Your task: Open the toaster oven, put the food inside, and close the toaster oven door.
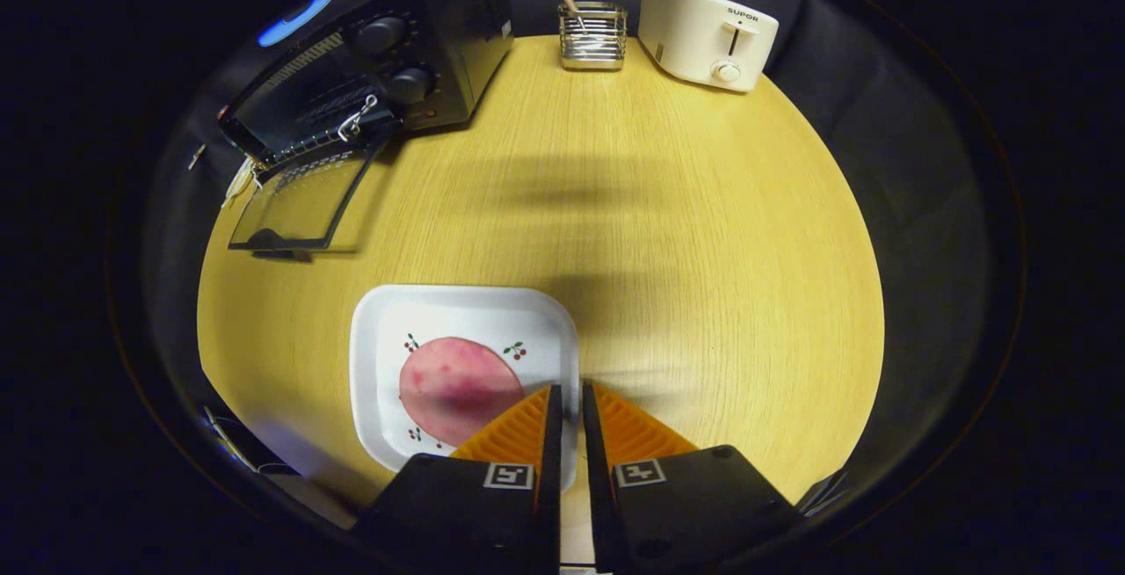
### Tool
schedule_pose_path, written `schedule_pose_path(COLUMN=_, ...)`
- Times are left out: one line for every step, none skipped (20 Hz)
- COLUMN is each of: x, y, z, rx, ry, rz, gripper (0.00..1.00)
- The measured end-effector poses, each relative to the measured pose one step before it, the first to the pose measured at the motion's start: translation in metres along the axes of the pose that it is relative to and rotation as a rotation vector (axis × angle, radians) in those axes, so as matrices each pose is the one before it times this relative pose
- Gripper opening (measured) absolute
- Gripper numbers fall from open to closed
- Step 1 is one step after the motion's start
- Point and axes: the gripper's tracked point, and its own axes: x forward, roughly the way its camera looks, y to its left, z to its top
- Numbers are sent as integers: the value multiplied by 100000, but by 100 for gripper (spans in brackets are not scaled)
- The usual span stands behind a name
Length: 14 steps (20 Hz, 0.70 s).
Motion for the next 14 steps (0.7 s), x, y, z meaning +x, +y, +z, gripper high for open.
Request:
schedule_pose_path(x=110, y=143, z=-216, rx=-983, ry=2204, rz=890, gripper=20)
schedule_pose_path(x=15, y=-50, z=89, rx=-1747, ry=804, rz=-82, gripper=20)
schedule_pose_path(x=-1176, y=-165, z=823, rx=0, ry=2261, rz=-242, gripper=19)
schedule_pose_path(x=1348, y=-184, z=-769, rx=602, ry=2950, rz=707, gripper=10)
schedule_pose_path(x=-9, y=6, z=-57, rx=-253, ry=2048, rz=1201, gripper=10)
schedule_pose_path(x=33, y=141, z=-42, rx=-54, ry=2108, rz=1280, gripper=10)
schedule_pose_path(x=102, y=-52, z=64, rx=180, ry=1675, rz=1408, gripper=10)
schedule_pose_path(x=278, y=62, z=-419, rx=2521, ry=1377, rz=2367, gripper=10)
schedule_pose_path(x=-400, y=181, z=501, rx=1494, ry=2098, rz=3415, gripper=5)
schedule_pose_path(x=355, y=21, z=-116, rx=1236, ry=1335, rz=3384, gripper=5)
schedule_pose_path(x=-127, y=81, z=67, rx=2290, ry=1167, rz=3631, gripper=5)
schedule_pose_path(x=23, y=57, z=-150, rx=3321, ry=1308, rz=4024, gripper=5)
schedule_pose_path(x=5, y=232, z=-54, rx=3935, ry=1547, rz=4447, gripper=5)
schedule_pose_path(x=173, y=230, z=2, rx=3850, ry=1283, rz=4814, gripper=5)
